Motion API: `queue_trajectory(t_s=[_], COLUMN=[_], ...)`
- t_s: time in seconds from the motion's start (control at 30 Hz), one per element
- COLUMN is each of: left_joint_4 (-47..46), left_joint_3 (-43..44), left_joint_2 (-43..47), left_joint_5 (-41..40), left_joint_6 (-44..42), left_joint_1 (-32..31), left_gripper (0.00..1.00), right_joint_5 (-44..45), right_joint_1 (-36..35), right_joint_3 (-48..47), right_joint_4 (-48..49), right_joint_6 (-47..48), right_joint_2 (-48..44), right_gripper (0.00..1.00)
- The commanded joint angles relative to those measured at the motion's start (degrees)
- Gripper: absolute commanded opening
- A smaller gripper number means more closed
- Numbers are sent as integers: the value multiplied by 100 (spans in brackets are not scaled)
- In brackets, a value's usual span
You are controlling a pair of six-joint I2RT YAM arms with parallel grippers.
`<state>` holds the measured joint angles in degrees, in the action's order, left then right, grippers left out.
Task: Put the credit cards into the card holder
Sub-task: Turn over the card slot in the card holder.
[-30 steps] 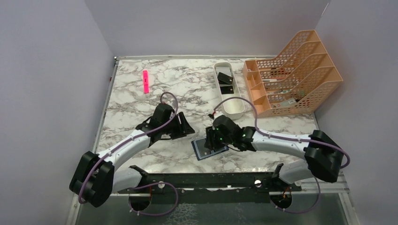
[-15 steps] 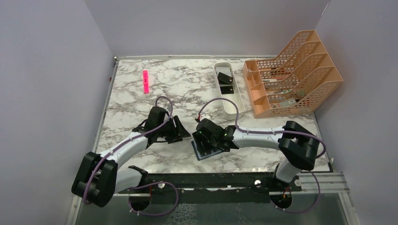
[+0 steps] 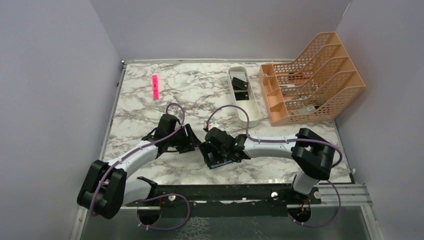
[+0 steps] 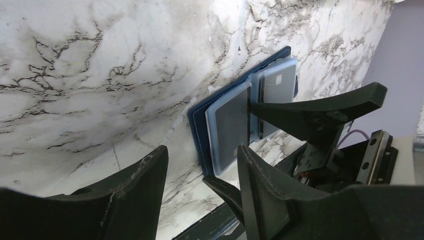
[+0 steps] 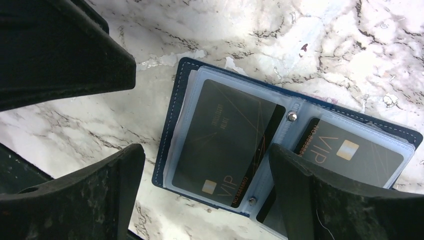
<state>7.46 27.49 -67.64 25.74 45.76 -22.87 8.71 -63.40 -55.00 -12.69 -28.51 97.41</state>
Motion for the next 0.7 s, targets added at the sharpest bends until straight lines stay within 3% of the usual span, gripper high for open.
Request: queue_trajectory(t_s=[0.0,0.2,0.33,0.67], left_joint_4=[-184,-153,-132,66], left_joint_3=[-78,-16,-24,2], left_joint_2=[-87,-84,-74,121], left_joint_5=[186,189,167,-117], left_joint_6=[-111,-128,-137,-137], left_joint_1=[38,38,43,76], left_gripper=[56,56,56,56], right_joint_5=[185,305,346,370], right_joint_1=[-46,-49,-59,-68], right_joint_3=[3,-37,-54,102], right_joint_4=[-179,-243,-251,-65], right_joint_6=[-76,-128,-119,-294], right_joint_2=[265,299,334,219], right_gripper=[99,88,74,62])
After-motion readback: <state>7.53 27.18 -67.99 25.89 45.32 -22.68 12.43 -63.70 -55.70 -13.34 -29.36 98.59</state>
